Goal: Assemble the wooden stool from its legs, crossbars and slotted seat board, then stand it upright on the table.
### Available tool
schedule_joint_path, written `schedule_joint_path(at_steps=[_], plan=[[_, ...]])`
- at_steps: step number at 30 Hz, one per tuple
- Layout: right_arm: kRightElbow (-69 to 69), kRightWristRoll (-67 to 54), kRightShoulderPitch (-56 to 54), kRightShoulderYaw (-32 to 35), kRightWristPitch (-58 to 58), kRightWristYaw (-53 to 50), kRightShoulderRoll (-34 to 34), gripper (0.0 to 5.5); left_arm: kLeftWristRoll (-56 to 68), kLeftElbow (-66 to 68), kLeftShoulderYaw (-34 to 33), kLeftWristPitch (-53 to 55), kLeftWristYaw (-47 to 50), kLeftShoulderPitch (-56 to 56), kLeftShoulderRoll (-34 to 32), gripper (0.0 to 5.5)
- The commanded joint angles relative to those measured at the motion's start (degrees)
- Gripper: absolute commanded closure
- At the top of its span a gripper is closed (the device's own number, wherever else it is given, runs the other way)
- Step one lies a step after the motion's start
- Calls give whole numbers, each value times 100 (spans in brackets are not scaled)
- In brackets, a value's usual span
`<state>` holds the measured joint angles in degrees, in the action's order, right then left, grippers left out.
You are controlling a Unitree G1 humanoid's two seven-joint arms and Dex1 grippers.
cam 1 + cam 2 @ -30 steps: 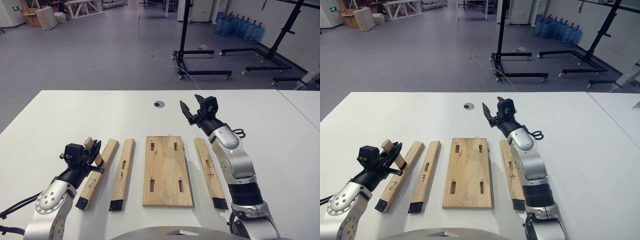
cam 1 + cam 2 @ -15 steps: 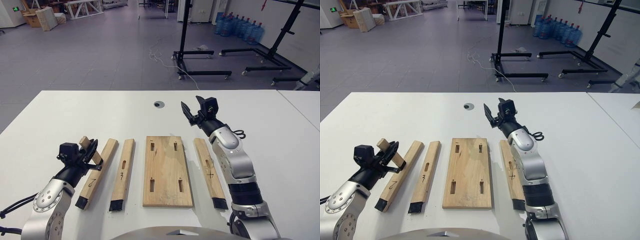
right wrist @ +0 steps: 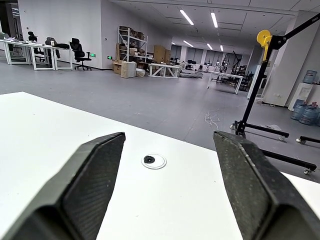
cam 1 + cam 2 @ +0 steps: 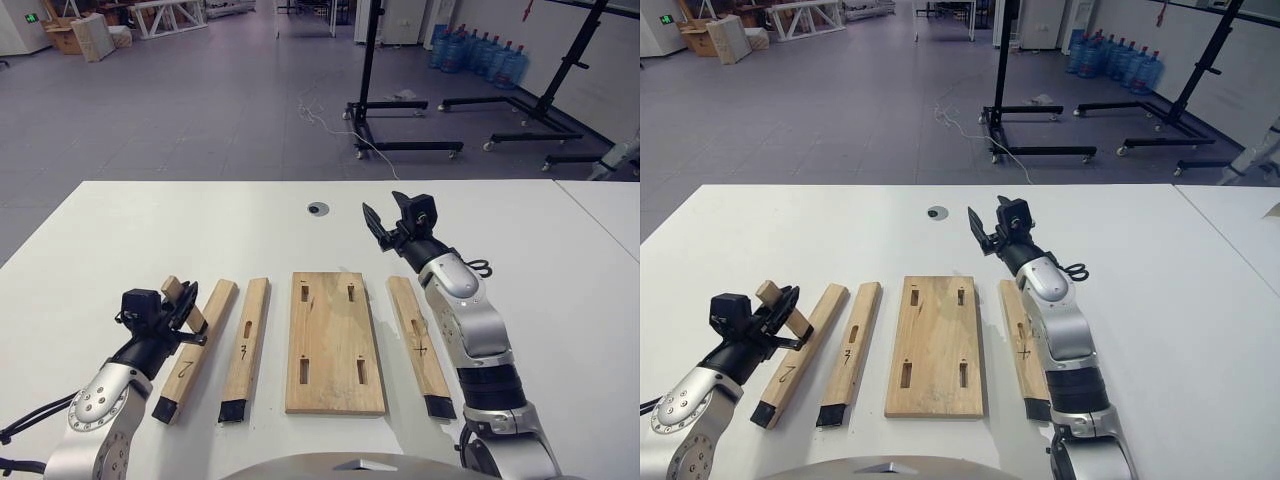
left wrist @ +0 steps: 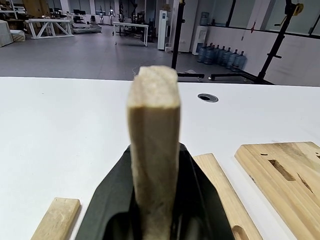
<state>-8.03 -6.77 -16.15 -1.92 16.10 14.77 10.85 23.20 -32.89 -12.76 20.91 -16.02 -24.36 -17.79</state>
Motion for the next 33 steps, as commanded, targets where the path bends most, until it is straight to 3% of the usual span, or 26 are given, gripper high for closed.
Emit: schedule_joint_path(at_steps=[1, 7, 15, 33], plan=[[-112, 10, 32, 46, 83, 10, 58, 226, 34, -28, -6, 267, 78, -77, 17, 511], [-138, -36, 44, 51, 144, -3, 24, 226, 422, -349, -304, 584, 243, 236, -45, 511], [-178, -59, 23, 79, 231, 23, 33, 226, 378, -801, -75, 942, 370, 148, -3, 511], [-170, -139, -51, 205, 339, -62, -64, 226, -250, -360, 243, 828, 254, 59, -129, 511]])
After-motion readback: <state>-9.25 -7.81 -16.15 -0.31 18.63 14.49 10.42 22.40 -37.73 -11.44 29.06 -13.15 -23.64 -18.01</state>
